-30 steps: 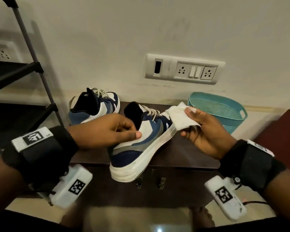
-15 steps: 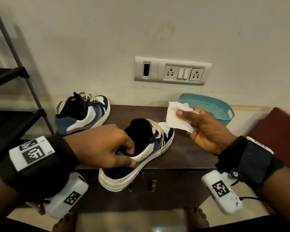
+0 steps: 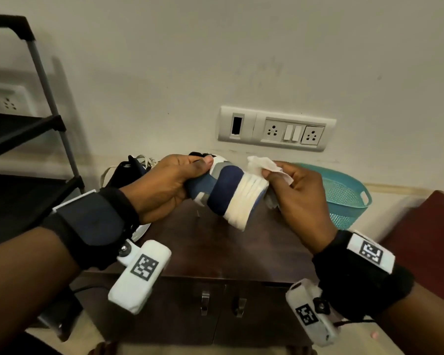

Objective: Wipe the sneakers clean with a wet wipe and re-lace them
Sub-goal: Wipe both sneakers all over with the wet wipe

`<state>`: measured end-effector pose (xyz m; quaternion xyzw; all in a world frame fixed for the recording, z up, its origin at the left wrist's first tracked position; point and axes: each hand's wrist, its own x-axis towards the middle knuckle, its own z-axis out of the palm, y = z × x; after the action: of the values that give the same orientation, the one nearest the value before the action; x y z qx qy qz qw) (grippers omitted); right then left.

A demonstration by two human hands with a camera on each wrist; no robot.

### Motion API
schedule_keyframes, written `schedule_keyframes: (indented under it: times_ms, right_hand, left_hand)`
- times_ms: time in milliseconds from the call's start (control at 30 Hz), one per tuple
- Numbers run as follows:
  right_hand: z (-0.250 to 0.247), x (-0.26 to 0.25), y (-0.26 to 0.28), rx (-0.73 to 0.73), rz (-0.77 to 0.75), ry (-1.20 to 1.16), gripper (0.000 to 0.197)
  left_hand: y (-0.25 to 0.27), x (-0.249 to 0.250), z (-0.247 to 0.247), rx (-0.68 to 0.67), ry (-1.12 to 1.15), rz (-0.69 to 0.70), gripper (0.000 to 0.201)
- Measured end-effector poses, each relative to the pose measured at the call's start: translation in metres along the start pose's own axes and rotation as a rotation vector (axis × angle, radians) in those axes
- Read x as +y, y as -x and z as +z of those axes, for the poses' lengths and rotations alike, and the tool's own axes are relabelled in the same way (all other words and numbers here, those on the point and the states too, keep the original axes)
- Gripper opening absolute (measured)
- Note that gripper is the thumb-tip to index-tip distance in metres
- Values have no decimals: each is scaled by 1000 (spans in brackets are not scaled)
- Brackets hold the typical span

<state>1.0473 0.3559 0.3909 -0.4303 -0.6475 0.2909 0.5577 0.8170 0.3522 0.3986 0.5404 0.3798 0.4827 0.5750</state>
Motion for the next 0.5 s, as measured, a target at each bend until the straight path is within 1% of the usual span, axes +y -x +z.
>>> schedule_keyframes:
  times_ms: [67,133,167,233,300,367,433,467,500]
  right_hand:
    - [2,-8,3,-80,-20,-25,23]
    - [1,-16,8,-222,-59,-49,29]
    - [0,-18,12,-287,-109,-23,30]
    - [-3,-19,20,-401,-282,123,31]
    - [-7,-17,28,-549,-510,295,33]
    - [-13,-15,32,-692,-684,382,35]
    - [-18,-13,30,-745,-743,368,33]
    - [-19,-10,27,-725,-736,337,31]
    - [-21,-6,23,-673,-699,295,30]
  left_hand:
    - [-1,2,0,52,-27,-5,41]
    - [-1,6,-4,64,-73,-19,35]
    - [0,7,-5,55,-90,-33,34]
    - [1,10,-9,56,-113,-55,33]
    - [2,11,-9,66,-148,-59,29]
    - [3,12,-7,45,-161,-68,27]
    - [3,12,-3,27,-165,-80,27]
    - [2,12,-2,32,-158,-80,27]
    - [1,13,0,42,-150,-77,28]
